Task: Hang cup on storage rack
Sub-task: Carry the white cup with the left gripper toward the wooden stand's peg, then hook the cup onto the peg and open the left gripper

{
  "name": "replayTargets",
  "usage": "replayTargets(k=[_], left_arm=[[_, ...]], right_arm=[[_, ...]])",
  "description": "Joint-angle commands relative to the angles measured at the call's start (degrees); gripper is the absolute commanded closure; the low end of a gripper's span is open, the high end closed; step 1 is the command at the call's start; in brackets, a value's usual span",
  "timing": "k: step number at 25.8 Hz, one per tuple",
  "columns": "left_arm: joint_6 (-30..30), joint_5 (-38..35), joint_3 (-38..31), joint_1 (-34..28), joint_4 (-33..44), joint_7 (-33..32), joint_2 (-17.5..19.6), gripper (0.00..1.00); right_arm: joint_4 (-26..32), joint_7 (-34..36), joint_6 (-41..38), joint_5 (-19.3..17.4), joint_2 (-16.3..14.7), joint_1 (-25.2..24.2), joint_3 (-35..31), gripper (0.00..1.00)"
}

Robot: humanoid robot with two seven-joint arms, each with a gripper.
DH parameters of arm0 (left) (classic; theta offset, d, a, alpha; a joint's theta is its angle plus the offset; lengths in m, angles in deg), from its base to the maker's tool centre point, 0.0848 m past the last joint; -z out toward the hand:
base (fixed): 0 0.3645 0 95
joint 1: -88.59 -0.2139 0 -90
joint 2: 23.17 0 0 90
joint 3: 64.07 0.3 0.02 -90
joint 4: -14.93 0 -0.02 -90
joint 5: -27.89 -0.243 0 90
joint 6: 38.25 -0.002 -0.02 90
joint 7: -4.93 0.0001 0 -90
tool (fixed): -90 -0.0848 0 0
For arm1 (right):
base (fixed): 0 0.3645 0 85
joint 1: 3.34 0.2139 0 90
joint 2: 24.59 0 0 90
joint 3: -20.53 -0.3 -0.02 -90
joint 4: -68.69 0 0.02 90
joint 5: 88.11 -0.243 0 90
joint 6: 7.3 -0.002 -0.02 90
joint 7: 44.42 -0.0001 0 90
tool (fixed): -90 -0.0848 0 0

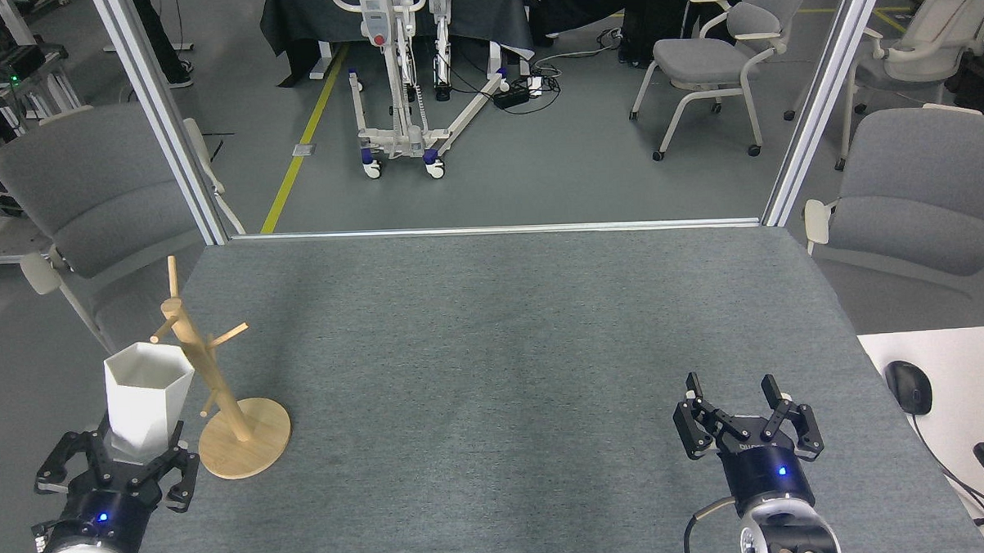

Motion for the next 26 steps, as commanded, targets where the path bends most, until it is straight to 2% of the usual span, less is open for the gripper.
replayTargets(k=[1,3,4,5,6,7,9,10,16,21,26], left_arm=[[0.0,-0.5,0.8,0.3,-1.1,-0.1,-0.1,1.0],[0.0,-0.5,0.8,0.3,-1.1,-0.1,-0.1,1.0],[-0.1,-0.5,0.8,0.3,-1.1,-0.1,-0.3,0.83],[-0.2,-0.5,0.8,0.3,-1.1,0.0,-0.6,0.56],[-0.3,-0.5,0.8,0.3,-1.1,0.0,-0.8,0.35],[-0.6,-0.4,0.8,0.3,-1.1,0.1,-1.2,0.24],[-1.7,-0.4,0.8,0.3,-1.0,0.4,-2.0,0.09],[-2.0,-0.4,0.8,0.3,-1.0,0.6,-2.3,0.05],[-2.0,-0.2,0.8,0.3,-1.3,1.1,-4.0,0.02],[-2.0,0.0,0.9,0.3,-5.8,1.3,-5.1,0.02],[-1.5,0.1,0.9,-0.4,-8.6,4.9,-5.8,0.02]], right_arm=[[-0.6,0.0,0.0,-0.2,-0.5,1.0,0.0,0.01],[-0.6,0.0,0.0,-0.2,-0.3,1.1,-0.2,0.01],[-0.7,0.0,0.0,-0.2,0.2,1.0,-0.3,0.01],[-0.9,0.0,0.0,0.0,0.4,1.1,-0.3,0.01],[-1.1,0.0,0.0,0.1,0.3,1.1,-0.3,0.01],[-1.1,0.0,0.0,0.0,0.0,1.3,-0.3,0.01],[-1.3,0.0,0.0,-0.2,-0.5,1.5,-0.3,0.01],[-1.3,0.0,0.0,-0.2,-0.5,1.4,-0.3,0.01],[-2.0,0.0,0.0,-0.2,-0.6,1.5,-0.3,0.01],[-2.0,0.0,-0.1,-0.3,-0.7,1.5,-0.3,0.01],[-2.0,0.1,-0.1,-0.2,-1.0,1.3,-0.3,0.01]])
